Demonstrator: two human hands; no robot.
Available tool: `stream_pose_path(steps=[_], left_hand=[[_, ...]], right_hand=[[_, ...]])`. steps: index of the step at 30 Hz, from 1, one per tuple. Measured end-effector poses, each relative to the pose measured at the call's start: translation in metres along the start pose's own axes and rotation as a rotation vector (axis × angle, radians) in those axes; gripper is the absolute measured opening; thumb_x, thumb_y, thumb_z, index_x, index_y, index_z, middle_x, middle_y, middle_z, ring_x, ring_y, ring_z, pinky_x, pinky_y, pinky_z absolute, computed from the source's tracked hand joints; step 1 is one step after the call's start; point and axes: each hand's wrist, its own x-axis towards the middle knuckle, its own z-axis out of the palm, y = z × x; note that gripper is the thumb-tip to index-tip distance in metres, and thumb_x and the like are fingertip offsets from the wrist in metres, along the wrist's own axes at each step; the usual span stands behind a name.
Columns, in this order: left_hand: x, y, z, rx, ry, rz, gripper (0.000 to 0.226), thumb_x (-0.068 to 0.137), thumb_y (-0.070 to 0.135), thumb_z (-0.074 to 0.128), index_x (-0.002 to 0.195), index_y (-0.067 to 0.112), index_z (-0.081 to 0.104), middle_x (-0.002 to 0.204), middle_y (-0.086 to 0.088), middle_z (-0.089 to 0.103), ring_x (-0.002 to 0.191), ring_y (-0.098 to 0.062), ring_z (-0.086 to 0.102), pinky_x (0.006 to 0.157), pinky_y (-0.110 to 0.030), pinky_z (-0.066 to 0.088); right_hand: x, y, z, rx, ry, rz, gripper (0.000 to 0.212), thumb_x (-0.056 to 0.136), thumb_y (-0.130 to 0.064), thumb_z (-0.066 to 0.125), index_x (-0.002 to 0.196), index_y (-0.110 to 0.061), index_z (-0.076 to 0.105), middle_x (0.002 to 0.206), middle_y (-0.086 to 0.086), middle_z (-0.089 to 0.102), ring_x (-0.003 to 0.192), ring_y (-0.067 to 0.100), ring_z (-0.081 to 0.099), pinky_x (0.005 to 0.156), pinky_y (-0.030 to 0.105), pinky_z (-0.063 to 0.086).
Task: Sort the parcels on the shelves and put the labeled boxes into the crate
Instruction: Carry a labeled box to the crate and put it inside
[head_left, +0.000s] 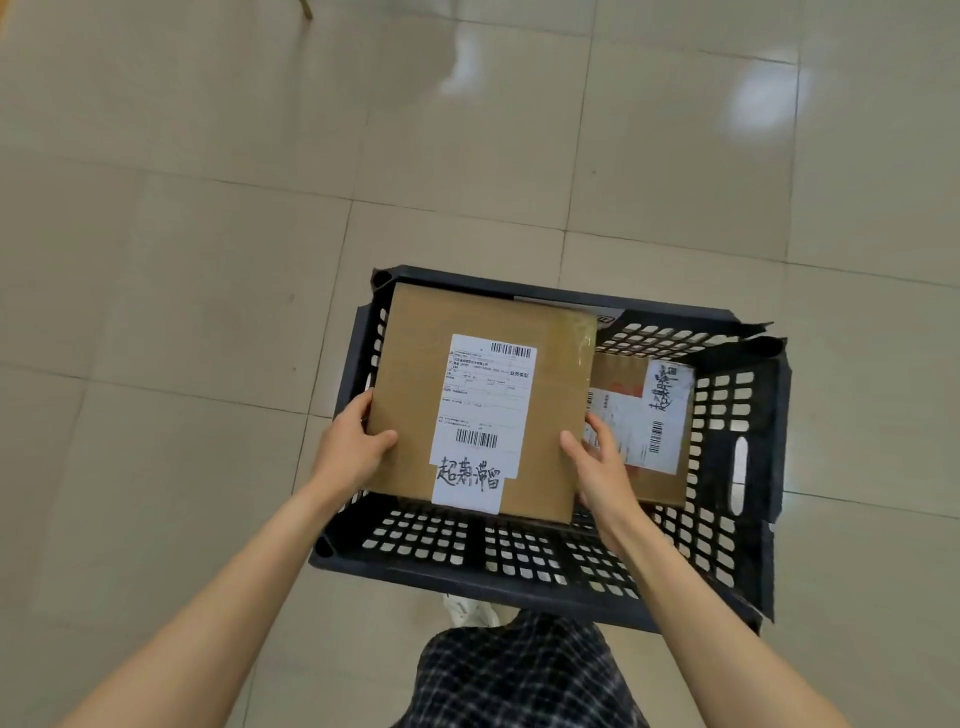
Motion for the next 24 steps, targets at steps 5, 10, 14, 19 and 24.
stream_pose_path(steps=[5,10,14,19,24], left_hand=[[-0.006,0.007,0.001,0.060,0.051,0.029,0.062,0.091,0.007,0.058,0.147,0.017,0.032,0.143,-0.004,0.049,0.126,-0.023,0.049,0.100,-0.038,0.042],[-0.021,0.043,-0.021,0.204,0.136,0.128,0.057,0.094,0.016,0.056,0.146,0.016,0.035,0.148,-0.005,0.043,0.132,-0.023,0.044,0.104,-0.038,0.039],[-0.035,0.088,-0.065,0.405,0.159,0.212,0.055,0.093,0.022,0.056,0.145,0.015,0.039,0.149,-0.002,0.043,0.137,-0.021,0.041,0.108,-0.039,0.037],[-0.083,0.137,-0.161,0.606,0.351,0.261,0.057,0.091,0.028,0.054,0.145,0.016,0.040,0.144,-0.006,0.047,0.132,-0.026,0.043,0.100,-0.041,0.044],[-0.176,0.124,-0.280,0.728,0.633,0.151,0.046,0.089,0.031,0.055,0.132,0.014,0.051,0.135,-0.007,0.054,0.125,-0.029,0.047,0.098,-0.039,0.043]], right_hand=[[0.002,-0.013,-0.008,-0.143,0.026,0.014,0.053,0.096,-0.034,0.054,0.144,-0.028,0.034,0.144,0.005,0.045,0.123,0.019,0.047,0.093,0.036,0.041],[-0.008,-0.062,-0.009,-0.525,0.134,-0.085,0.059,0.093,-0.034,0.057,0.145,-0.020,0.032,0.146,0.009,0.043,0.129,0.027,0.046,0.100,0.044,0.043],[-0.034,-0.138,0.009,-0.898,0.019,-0.324,0.056,0.093,-0.035,0.057,0.142,-0.013,0.041,0.140,0.007,0.051,0.123,0.023,0.052,0.098,0.038,0.044],[-0.092,-0.254,0.072,-1.267,-0.107,-0.749,0.058,0.089,-0.031,0.061,0.142,-0.015,0.043,0.146,0.003,0.044,0.134,0.021,0.039,0.106,0.036,0.035],[-0.192,-0.334,0.179,-1.523,-0.225,-1.179,0.073,0.086,-0.032,0.064,0.149,-0.020,0.029,0.154,0.001,0.032,0.143,0.022,0.024,0.114,0.038,0.027]])
